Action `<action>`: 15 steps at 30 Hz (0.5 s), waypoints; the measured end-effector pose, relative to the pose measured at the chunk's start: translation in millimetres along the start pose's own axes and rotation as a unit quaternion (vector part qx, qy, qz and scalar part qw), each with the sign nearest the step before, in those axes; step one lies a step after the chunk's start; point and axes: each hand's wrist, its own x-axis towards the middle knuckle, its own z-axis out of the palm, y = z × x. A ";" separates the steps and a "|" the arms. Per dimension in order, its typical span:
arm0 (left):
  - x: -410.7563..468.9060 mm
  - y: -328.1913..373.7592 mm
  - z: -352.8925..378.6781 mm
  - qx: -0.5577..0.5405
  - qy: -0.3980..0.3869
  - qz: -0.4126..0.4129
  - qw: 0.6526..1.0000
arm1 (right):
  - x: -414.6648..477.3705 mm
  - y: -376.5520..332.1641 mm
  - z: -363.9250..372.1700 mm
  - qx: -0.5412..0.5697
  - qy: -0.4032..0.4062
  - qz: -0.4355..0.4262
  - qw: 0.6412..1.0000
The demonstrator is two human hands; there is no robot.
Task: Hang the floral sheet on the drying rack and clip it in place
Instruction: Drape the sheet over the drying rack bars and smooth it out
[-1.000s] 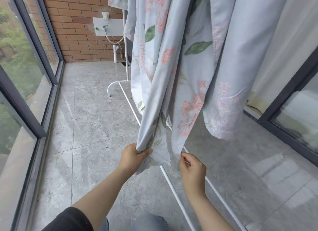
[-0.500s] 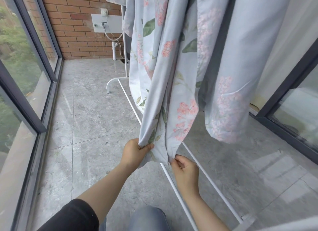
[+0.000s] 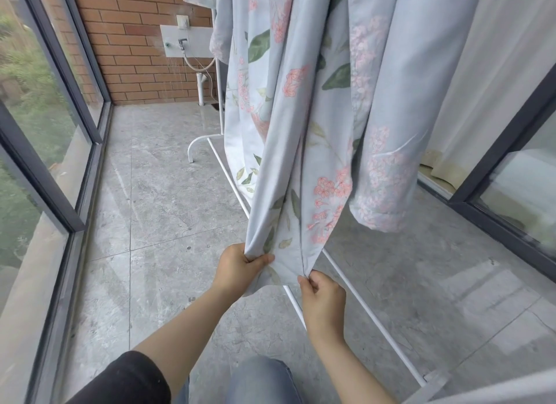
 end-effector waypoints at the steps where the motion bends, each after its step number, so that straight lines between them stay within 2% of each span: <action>1: -0.9 -1.6 0.0 -0.003 -0.006 0.002 1.000 | -1.0 5.7 -0.4 -0.003 -0.002 0.010 1.000; 6: -5.2 -16.5 -0.9 0.025 -0.027 0.038 0.999 | -3.2 25.6 1.2 -0.039 0.038 0.055 0.997; 15: -10.1 -19.4 -5.6 0.055 0.036 0.010 0.998 | 10.2 30.8 13.0 -0.040 0.038 0.096 0.994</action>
